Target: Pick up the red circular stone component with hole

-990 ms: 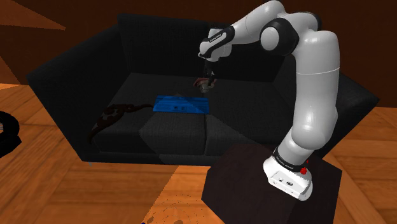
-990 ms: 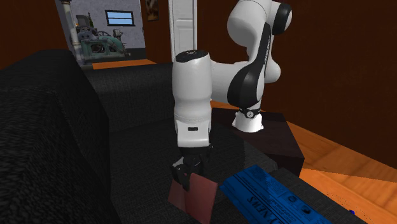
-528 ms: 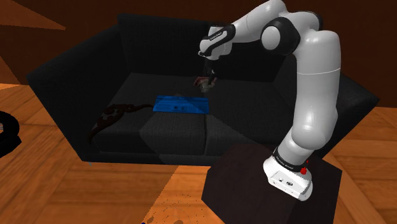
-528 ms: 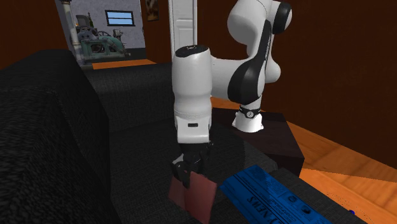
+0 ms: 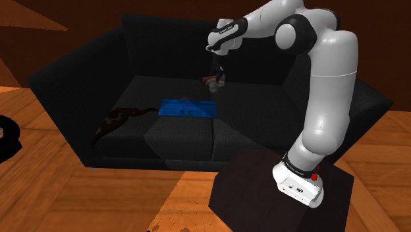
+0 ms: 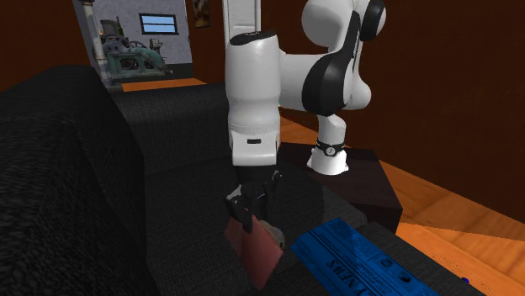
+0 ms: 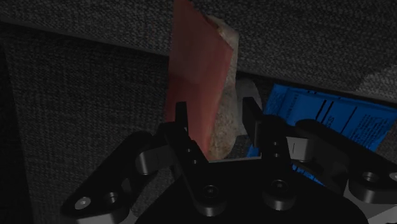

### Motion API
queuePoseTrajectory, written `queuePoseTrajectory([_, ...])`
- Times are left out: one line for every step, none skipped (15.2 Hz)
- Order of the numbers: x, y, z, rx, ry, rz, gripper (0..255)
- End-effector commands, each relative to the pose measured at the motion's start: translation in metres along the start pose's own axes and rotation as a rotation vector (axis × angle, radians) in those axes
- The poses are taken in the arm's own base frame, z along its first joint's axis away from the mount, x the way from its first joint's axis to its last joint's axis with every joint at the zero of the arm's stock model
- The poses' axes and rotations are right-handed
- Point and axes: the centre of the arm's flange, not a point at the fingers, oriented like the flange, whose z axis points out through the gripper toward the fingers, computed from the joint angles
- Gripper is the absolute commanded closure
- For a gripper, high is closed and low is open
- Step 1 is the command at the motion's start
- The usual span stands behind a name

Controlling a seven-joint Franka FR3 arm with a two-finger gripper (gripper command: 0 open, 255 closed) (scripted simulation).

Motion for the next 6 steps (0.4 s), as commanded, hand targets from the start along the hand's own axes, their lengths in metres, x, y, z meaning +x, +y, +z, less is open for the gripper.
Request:
queuePoseTrajectory([0.001,0.000,-0.011,-0.001,0.000,0.000,255])
queuePoseTrajectory([0.001,0.000,-0.017,-0.001,0.000,0.000,255])
queuePoseTrajectory([0.001,0.000,-0.022,-0.001,0.000,0.000,255])
queuePoseTrajectory([0.001,0.000,-0.027,-0.001,0.000,0.000,255])
queuePoseTrajectory([0.001,0.000,-0.028,-0.001,0.000,0.000,255])
queuePoseTrajectory([0.001,0.000,-0.028,-0.001,0.000,0.000,255])
